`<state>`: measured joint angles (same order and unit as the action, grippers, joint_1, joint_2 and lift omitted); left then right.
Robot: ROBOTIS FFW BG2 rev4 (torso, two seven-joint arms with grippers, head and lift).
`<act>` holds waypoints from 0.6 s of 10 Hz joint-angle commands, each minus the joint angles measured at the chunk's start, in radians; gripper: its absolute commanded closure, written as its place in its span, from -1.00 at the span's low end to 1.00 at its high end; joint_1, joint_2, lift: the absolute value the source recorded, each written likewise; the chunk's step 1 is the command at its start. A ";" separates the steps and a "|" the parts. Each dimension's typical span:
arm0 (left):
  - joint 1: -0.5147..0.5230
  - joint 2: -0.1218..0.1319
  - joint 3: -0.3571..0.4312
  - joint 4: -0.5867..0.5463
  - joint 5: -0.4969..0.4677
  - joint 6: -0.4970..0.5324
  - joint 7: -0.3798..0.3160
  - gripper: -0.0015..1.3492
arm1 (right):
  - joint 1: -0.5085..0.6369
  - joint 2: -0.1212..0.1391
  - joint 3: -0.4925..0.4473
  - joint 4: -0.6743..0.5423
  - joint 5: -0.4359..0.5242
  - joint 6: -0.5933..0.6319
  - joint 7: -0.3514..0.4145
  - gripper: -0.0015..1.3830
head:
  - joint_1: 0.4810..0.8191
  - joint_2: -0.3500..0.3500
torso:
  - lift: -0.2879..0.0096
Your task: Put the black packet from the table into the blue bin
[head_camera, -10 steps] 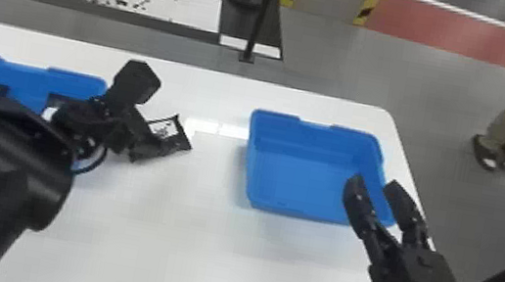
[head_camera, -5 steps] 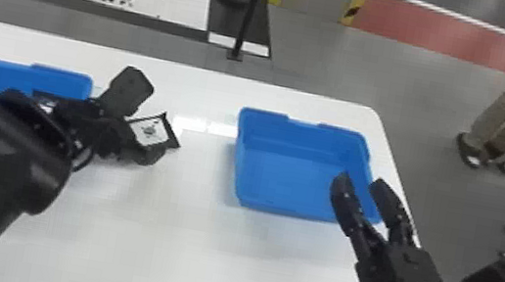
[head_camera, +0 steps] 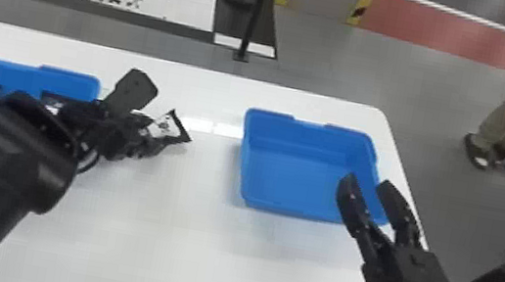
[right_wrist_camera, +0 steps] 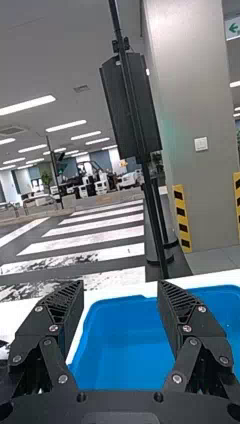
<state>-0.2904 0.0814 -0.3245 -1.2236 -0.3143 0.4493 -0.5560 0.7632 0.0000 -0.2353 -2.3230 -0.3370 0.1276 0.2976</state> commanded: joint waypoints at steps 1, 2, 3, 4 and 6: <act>0.003 0.000 -0.003 0.000 0.009 -0.022 -0.013 0.63 | 0.000 0.001 0.000 0.000 0.000 0.000 0.000 -0.26 | 0.27 -0.66 | 0.20; 0.003 0.001 -0.003 -0.002 0.027 -0.032 -0.024 0.63 | 0.000 0.001 0.000 0.000 0.000 0.000 0.000 -0.26 | 0.27 -0.67 | 0.20; 0.006 0.008 -0.003 -0.012 0.069 -0.057 -0.042 0.64 | 0.003 0.001 -0.002 0.000 -0.002 0.000 0.000 -0.26 | 0.27 -0.69 | 0.20; 0.033 0.023 -0.003 -0.105 0.119 -0.052 -0.053 0.64 | 0.007 0.001 -0.002 -0.002 -0.002 0.000 0.000 -0.26 | 0.27 -0.72 | 0.20; 0.106 0.043 0.063 -0.321 0.161 -0.010 -0.053 0.64 | 0.007 0.001 -0.002 -0.002 0.000 0.000 0.000 -0.26 | 0.27 -0.77 | 0.20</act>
<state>-0.2069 0.1188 -0.2875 -1.4793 -0.1639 0.4294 -0.6090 0.7705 0.0000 -0.2373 -2.3255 -0.3374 0.1275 0.2975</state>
